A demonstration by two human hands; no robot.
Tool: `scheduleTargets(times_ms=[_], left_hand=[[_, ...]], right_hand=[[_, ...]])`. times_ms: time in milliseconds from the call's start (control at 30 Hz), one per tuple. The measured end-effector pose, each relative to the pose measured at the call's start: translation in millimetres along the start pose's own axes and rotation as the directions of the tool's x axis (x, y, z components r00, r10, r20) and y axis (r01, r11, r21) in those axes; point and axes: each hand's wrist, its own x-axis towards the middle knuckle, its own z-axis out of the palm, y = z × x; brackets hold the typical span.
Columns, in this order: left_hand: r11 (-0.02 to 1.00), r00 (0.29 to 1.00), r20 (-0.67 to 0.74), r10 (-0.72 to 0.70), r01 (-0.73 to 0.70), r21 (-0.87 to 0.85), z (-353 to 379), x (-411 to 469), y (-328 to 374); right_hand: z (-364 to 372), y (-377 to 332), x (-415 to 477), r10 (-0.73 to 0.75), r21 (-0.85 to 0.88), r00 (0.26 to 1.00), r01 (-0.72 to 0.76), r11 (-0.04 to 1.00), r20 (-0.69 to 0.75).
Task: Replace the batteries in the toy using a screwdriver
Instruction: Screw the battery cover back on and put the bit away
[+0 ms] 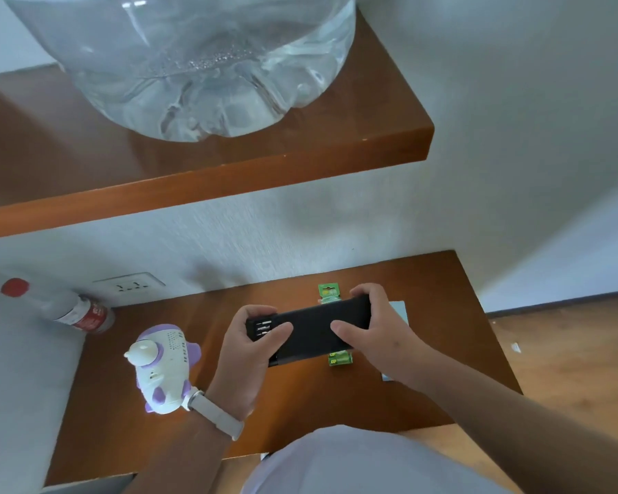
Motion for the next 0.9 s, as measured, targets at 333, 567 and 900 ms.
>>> scheduleTargets(times_ms=[333,567,900], left_hand=[[0.998,0.987,0.153,-0.051,0.057,-0.038,6.1,23.9,-1.0],[0.995,0.962,0.257,-0.093,0.084,0.048,7.8,44.5,4.0],[0.918,0.914,0.366,-0.174,0.285,-0.277,31.8,48.3,-7.6]], right_hand=[[25.8,5.5,5.7,0.092,-0.104,0.993,-0.099,0.990,-0.068],[13.6,7.5,6.1,0.125,0.042,0.987,-0.121,0.992,-0.102],[27.0,14.7,0.7,0.321,0.456,0.931,-0.213,0.864,-0.173]])
